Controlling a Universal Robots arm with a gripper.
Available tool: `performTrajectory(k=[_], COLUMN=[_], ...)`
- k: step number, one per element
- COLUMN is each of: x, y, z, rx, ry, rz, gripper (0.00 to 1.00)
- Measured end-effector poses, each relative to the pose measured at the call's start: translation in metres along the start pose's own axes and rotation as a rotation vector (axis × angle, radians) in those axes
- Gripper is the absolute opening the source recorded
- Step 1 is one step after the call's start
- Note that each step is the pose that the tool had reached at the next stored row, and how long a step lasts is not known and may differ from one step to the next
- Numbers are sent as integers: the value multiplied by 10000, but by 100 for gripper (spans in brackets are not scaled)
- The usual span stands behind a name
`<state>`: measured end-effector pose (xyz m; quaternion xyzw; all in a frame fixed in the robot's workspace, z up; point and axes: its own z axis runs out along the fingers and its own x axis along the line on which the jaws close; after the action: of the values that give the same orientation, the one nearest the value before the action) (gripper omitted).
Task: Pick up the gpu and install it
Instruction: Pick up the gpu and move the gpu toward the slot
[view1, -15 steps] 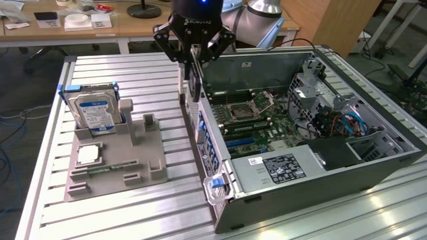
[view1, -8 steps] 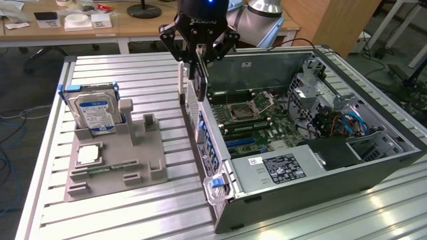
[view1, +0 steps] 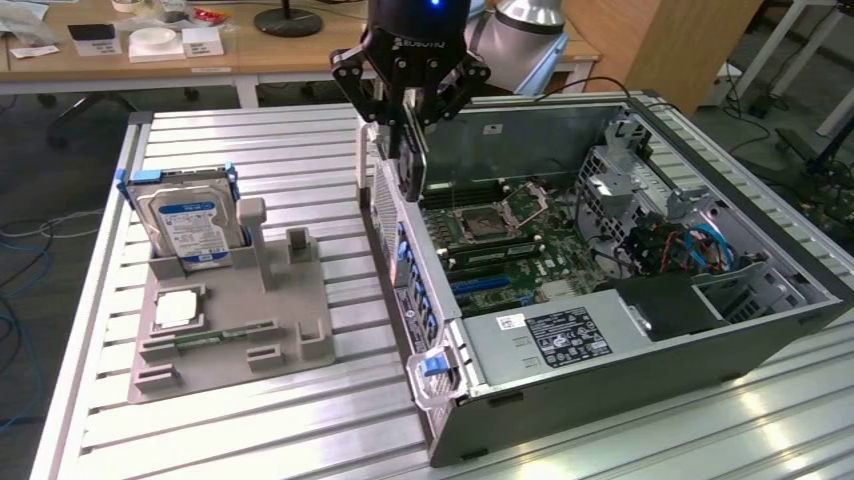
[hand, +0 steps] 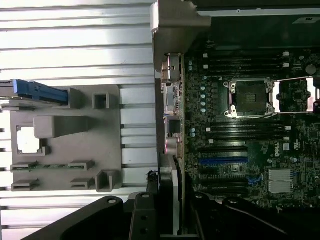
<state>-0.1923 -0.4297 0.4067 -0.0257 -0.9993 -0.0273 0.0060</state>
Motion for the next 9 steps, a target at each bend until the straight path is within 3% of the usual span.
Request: performTrajectory(k=[9], x=[-107], y=[6], z=[0], rx=[0], ry=[1], rz=[-1], gripper=[28])
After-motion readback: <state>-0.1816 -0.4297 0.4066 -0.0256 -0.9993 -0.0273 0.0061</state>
